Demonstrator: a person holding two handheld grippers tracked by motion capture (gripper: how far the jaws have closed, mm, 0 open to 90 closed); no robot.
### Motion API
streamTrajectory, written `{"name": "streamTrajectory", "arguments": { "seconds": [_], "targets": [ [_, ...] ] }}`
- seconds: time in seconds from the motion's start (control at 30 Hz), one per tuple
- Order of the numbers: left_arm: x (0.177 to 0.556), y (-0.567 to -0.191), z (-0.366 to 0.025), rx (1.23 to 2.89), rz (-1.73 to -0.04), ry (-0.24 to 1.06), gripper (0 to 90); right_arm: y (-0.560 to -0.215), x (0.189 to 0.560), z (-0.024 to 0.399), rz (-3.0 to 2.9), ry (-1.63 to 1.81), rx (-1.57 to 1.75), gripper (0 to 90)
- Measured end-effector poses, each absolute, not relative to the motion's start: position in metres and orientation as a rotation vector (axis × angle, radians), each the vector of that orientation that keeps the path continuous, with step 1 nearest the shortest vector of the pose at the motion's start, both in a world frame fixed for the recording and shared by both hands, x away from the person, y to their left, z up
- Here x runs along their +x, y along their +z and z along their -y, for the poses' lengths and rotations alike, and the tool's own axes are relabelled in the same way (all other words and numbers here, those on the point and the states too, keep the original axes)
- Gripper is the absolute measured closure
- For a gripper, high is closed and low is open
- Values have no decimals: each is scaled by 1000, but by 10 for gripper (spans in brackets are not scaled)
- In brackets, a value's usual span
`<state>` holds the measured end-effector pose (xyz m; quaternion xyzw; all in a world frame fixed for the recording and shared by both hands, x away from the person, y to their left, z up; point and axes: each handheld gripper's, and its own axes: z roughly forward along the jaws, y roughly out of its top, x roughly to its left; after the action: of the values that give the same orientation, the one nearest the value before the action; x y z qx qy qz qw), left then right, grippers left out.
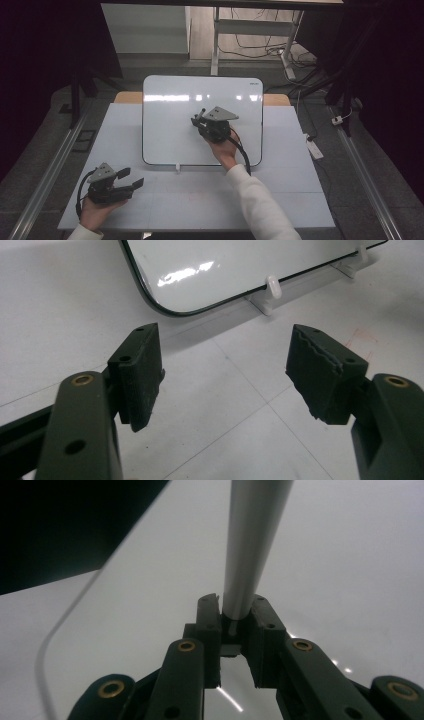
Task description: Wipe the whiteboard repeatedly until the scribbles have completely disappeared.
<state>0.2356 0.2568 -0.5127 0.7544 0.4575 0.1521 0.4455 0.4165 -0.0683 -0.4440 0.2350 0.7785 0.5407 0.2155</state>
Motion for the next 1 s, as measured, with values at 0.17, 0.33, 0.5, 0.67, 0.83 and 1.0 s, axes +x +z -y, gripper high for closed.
{"name": "streamTrajectory", "arguments": {
  "seconds": [0.17, 0.33, 0.5, 0.67, 0.83, 1.0],
  "targets": [
    [235, -511, -254, 1861, -1129, 390, 313, -441, 391, 84, -2241, 1546, 605, 773],
    [235, -507, -253, 1833, -1125, 390, 313, -444, 365, 100, -2299, 1575, 601, 773],
    [237, -500, -245, 1808, -1108, 391, 314, -450, 343, 113, -2348, 1571, 613, 772],
    [239, -485, -227, 1809, -1036, 399, 320, -463, 327, 119, -2398, 1565, 624, 772],
    [247, -470, -205, 1812, -970, 391, 322, -473, 317, 123, -2430, 1588, 647, 772],
    [255, -462, -184, 1821, -919, 364, 329, -479, 312, 124, -2452, 1597, 649, 772]
  ]
}}
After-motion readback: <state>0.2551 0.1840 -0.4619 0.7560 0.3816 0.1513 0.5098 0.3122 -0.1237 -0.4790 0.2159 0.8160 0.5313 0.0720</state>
